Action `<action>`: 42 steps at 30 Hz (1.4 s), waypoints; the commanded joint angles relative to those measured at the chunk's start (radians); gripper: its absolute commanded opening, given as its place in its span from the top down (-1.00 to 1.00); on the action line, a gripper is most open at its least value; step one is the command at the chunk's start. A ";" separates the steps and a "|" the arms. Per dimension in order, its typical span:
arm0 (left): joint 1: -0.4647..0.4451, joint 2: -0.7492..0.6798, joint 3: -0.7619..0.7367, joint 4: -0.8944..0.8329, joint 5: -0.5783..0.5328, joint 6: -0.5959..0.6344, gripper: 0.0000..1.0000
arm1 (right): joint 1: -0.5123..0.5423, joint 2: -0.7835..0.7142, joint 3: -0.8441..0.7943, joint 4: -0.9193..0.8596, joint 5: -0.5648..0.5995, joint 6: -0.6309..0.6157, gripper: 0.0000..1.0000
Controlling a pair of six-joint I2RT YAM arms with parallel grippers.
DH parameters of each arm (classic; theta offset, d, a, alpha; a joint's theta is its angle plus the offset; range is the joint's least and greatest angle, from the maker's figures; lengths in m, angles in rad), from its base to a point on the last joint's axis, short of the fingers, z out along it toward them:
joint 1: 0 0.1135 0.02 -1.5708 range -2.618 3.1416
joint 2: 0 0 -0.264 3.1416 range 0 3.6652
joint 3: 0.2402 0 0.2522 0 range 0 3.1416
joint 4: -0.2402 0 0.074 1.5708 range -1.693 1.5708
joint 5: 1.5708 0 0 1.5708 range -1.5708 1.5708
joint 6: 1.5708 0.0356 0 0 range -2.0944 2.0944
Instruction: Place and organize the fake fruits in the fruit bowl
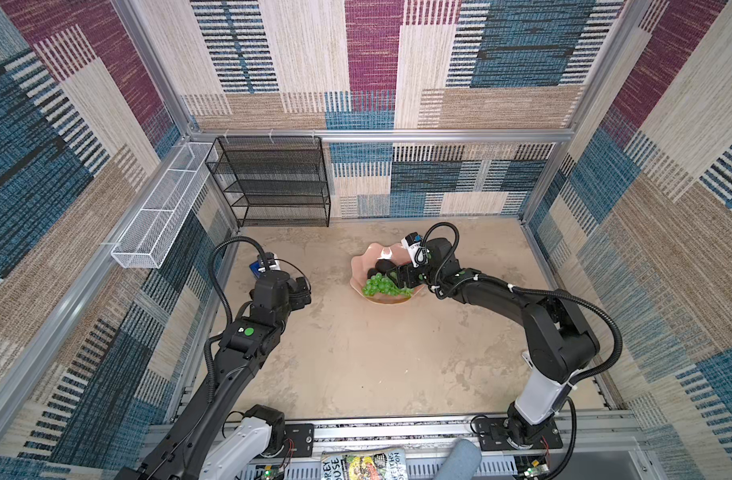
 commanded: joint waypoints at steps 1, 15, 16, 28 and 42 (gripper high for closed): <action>0.006 0.007 -0.020 0.117 -0.057 0.030 -0.79 | -0.007 -0.025 0.020 -0.024 0.034 -0.027 -0.99; 0.123 0.103 -0.531 0.934 -0.091 0.289 -0.98 | -0.131 -0.468 -0.341 0.285 0.434 -0.027 -0.99; 0.153 0.129 -0.556 0.978 -0.042 0.290 -0.98 | -0.147 -0.496 -0.385 0.318 0.497 -0.050 -0.99; 0.299 0.388 -0.526 1.179 0.219 0.336 -0.98 | -0.326 -0.493 -0.846 0.905 0.661 -0.132 -0.99; 0.323 0.596 -0.486 1.332 0.194 0.311 -0.98 | -0.455 -0.214 -0.973 1.358 0.351 -0.155 -0.99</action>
